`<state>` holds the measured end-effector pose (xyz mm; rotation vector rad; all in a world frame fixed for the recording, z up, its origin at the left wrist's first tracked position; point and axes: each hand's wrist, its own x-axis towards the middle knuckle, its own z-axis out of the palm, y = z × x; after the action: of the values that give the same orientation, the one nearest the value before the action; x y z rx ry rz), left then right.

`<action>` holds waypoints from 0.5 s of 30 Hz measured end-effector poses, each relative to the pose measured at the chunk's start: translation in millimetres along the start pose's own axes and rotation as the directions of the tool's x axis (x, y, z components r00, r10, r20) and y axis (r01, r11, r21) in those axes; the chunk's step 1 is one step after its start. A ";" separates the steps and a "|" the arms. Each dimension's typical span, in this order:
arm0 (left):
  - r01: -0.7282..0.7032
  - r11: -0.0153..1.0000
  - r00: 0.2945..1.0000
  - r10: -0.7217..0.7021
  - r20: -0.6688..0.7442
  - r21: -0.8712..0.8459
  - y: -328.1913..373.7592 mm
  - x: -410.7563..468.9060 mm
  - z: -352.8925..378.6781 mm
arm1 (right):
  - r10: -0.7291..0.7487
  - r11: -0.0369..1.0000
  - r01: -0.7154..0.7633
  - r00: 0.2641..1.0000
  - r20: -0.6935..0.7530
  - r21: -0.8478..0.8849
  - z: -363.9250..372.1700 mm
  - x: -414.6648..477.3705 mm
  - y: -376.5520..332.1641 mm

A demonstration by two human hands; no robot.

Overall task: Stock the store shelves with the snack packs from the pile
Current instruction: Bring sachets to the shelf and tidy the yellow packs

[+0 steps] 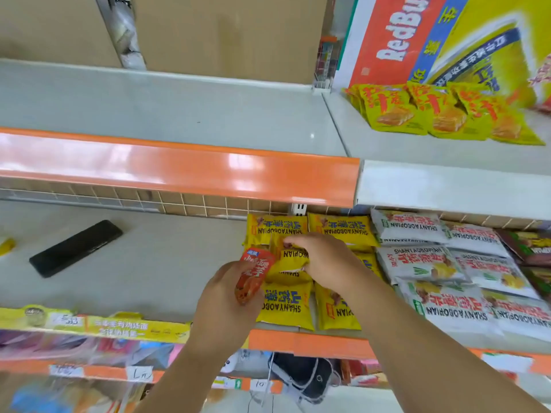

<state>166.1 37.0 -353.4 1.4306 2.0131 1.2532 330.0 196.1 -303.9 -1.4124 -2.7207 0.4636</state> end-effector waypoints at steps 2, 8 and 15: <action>0.027 1.000 0.999 -0.027 -0.017 0.012 -4.8 -4.3 -1.2 | -0.037 0.999 0.036 0.999 -0.023 -0.014 7.5 11.5 -9.1; 0.040 0.998 0.997 -0.037 -0.074 0.038 -7.6 -12.0 -17.9 | -0.091 0.993 0.089 0.996 -0.014 -0.078 35.1 35.1 -19.4; 0.036 0.999 0.997 -0.034 -0.062 0.027 -13.1 -16.8 -24.6 | -0.093 0.995 0.092 0.995 -0.046 -0.022 46.7 44.0 -22.3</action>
<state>148.2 9.9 -354.1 1.3787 2.0951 1.2739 278.5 208.1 -346.5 -1.2771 -2.7463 0.3939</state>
